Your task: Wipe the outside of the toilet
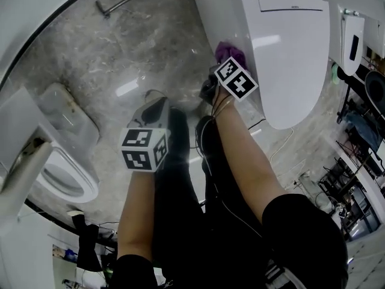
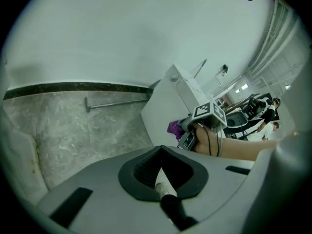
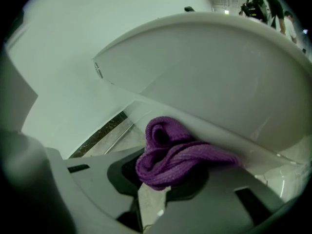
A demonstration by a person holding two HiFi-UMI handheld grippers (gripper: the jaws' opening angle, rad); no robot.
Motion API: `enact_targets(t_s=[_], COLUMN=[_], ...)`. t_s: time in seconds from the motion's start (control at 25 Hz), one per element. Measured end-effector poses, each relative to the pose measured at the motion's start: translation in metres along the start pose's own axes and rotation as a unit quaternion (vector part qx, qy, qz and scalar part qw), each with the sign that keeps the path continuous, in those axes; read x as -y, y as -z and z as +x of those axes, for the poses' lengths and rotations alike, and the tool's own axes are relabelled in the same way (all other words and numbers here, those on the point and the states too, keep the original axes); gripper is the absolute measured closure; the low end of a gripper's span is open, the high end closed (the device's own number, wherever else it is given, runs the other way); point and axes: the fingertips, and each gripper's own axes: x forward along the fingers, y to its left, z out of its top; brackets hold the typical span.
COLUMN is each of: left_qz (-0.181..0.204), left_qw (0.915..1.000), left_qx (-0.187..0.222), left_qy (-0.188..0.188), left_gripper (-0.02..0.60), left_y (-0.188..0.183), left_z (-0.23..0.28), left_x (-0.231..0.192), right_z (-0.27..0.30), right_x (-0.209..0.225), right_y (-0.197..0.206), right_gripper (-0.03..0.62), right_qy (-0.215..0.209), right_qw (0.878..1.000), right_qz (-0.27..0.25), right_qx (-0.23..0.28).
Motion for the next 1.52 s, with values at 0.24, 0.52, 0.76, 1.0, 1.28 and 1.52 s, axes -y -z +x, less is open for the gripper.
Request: enact_targets(t_s=[0.24, 0.52, 0.76, 1.0, 1.28, 1.52], left_qz=[0.017, 0.000, -0.011, -0.020, -0.026, -0.025], left_qw=[0.9998, 1.0000, 0.9997, 0.9993, 0.9988, 0.9988], left_qx=[-0.005, 0.003, 0.015, 0.018, 0.016, 0.020], left_qy=[0.003, -0.009, -0.016, -0.024, -0.038, -0.036], left_gripper=[0.575, 0.575, 0.575, 0.575, 0.575, 0.575], left_y=[-0.027, -0.066, -0.104, -0.127, -0.141, -0.144], left_z=[-0.002, 0.005, 0.017, 0.026, 0.033, 0.037], left_x=[-0.014, -0.019, -0.024, -0.032, -0.039, -0.040], right_z=[0.016, 0.034, 0.050, 0.068, 0.087, 0.093], right_x=[-0.026, -0.065, -0.094, -0.121, -0.161, -0.177], right_y=[-0.016, -0.043, -0.058, -0.074, -0.105, -0.112], right_gripper=[0.530, 0.528, 0.528, 0.528, 0.528, 0.528], right_qy=[0.002, -0.001, -0.015, -0.032, -0.066, -0.073], right_qw=[1.000, 0.999, 0.999, 0.999, 0.997, 0.996], right_qz=[0.024, 0.045, 0.048, 0.036, 0.041, 0.043], right_qx=[-0.003, -0.009, -0.014, -0.018, -0.007, 0.007])
